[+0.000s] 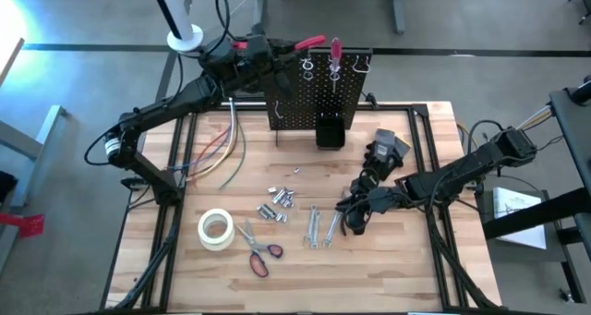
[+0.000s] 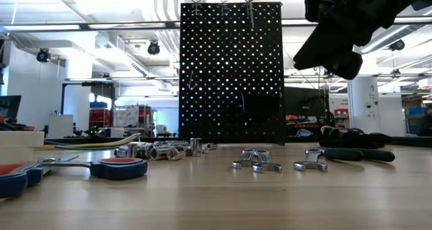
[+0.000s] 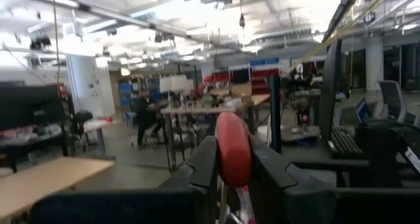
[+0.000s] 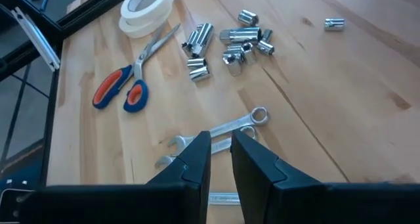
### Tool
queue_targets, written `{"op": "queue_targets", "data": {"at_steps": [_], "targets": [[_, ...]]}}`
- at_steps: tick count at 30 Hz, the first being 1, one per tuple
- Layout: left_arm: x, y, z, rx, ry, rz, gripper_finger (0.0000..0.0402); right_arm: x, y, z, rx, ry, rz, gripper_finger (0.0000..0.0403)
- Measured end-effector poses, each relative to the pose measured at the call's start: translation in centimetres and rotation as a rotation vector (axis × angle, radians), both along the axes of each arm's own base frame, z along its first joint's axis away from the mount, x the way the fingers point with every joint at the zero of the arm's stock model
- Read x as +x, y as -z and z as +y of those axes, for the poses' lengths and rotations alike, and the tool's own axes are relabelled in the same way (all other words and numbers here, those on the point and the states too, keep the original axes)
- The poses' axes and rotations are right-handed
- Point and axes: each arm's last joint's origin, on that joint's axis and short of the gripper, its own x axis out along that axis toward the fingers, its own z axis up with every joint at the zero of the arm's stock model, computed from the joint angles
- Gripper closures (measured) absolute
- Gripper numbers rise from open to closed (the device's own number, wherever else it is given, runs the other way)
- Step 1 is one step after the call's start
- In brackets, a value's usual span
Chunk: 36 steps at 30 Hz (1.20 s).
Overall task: Hang tools onto peg board
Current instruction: Hang the red allen wrench on the peg board
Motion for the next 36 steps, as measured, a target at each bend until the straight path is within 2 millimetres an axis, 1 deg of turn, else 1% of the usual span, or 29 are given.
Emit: {"op": "queue_targets", "data": {"at_steps": [4, 8, 17, 24, 29, 33, 36], "targets": [[-0.1, 0.2, 0.0, -0.018, -0.010, 0.027, 0.0359, 0.1, 0.0, -0.1, 0.002, 0.006, -0.006, 0.0349], [0.0, 0.6, 0.1, -0.062, -0.007, 0.022, 0.0359, 0.2, -0.2, -0.2, 0.006, 0.011, -0.021, 0.0355], [0.4, 2.3, 0.4, -0.135, -0.019, 0.044, 0.0359, 0.2, -0.2, -0.2, 0.010, 0.011, -0.030, 0.0364], [0.4, 2.9, 0.4, -0.136, -0.032, 0.059, 0.0359, 0.2, -0.5, -0.2, 0.015, 0.010, -0.039, 0.0364], [0.4, 3.4, 0.4, -0.132, -0.036, 0.115, 0.0357, -0.1, -0.9, -0.3, 0.021, 0.009, -0.058, 0.0364], [0.5, 3.8, 0.4, -0.162, -0.039, 0.157, 0.0350, -0.1, -1.1, -0.3, 0.024, 0.009, -0.066, 0.0364], [0.5, 3.9, 0.5, -0.185, -0.036, 0.154, 0.0331, -0.1, -1.1, -0.3, 0.024, 0.009, -0.066, 0.0364]]}}
